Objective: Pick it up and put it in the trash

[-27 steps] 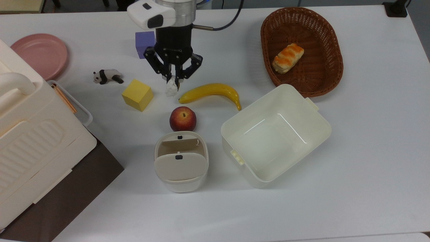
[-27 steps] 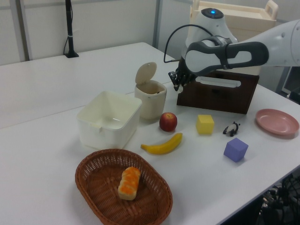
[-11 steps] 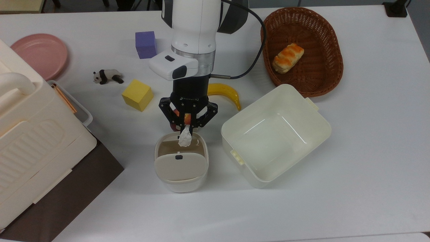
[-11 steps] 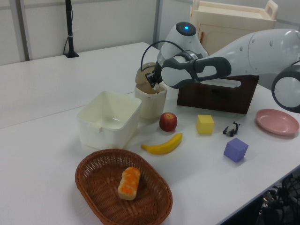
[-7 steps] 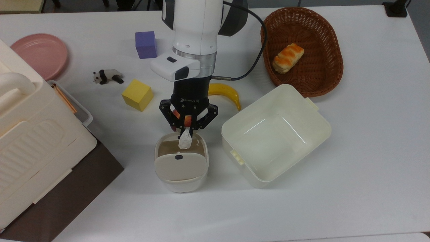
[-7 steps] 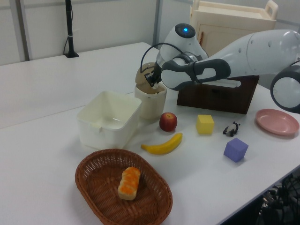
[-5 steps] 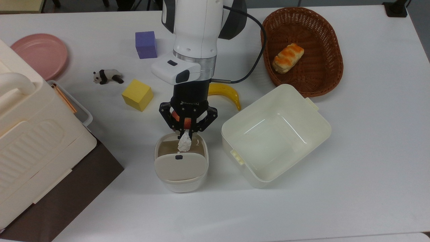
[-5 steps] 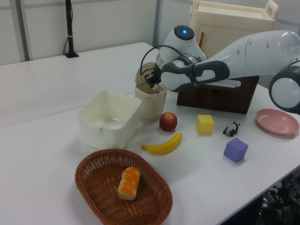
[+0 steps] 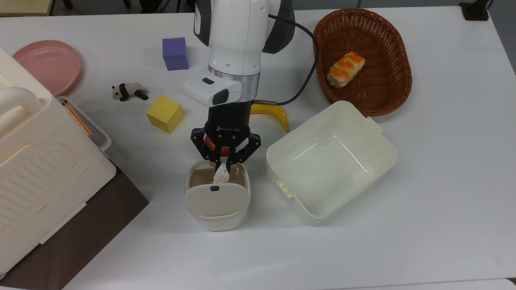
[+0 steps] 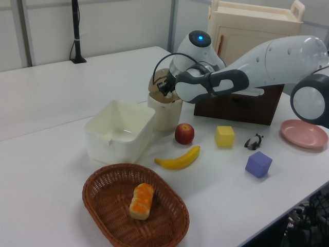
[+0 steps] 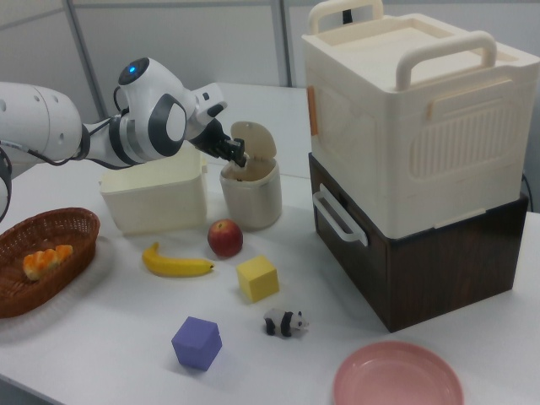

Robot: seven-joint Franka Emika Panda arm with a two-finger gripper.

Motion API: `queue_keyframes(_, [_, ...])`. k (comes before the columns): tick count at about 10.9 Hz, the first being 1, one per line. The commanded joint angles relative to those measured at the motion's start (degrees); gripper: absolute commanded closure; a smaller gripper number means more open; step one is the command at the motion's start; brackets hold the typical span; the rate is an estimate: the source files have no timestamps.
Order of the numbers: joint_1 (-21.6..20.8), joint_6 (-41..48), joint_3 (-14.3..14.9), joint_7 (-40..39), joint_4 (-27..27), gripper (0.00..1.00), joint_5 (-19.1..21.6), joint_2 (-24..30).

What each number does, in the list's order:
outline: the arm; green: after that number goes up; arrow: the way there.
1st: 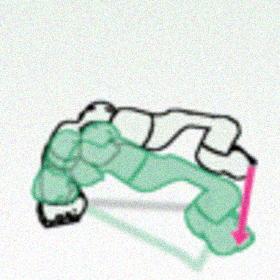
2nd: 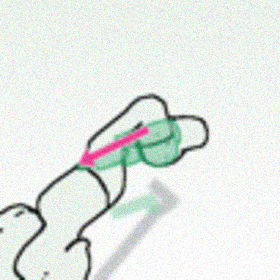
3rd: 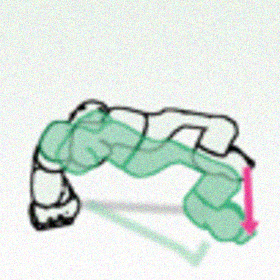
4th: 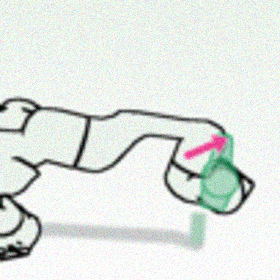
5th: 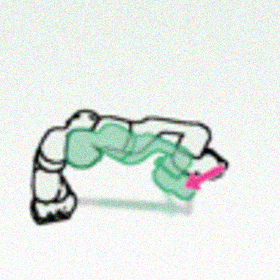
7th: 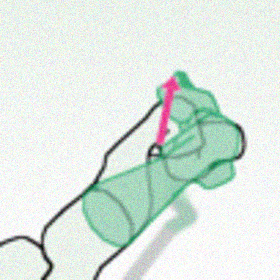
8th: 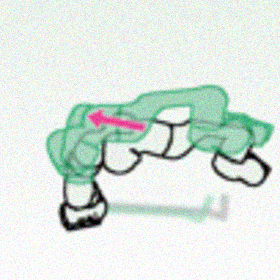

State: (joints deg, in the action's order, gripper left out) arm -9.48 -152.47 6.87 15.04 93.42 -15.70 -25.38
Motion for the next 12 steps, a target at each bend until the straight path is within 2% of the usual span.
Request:
queue_keyframes(1, [-0.01, -1.17, 0.07, 1.22, -0.78, 0.00, -1.43, -0.55])
queue_keyframes(5, [-0.01, -0.99, -0.02, 1.22, -0.60, 0.00, -1.35, -0.29])
queue_keyframes(7, [-0.10, 0.41, -0.02, 1.30, 1.66, 0.00, -0.82, 2.76])
queue_keyframes(9, [-0.45, 10.11, -0.10, 1.30, 4.75, 0.00, -0.56, 9.26])
queue_keyframes(12, [-0.72, 32.25, -1.33, 1.48, 4.76, 0.00, -0.03, 18.67])
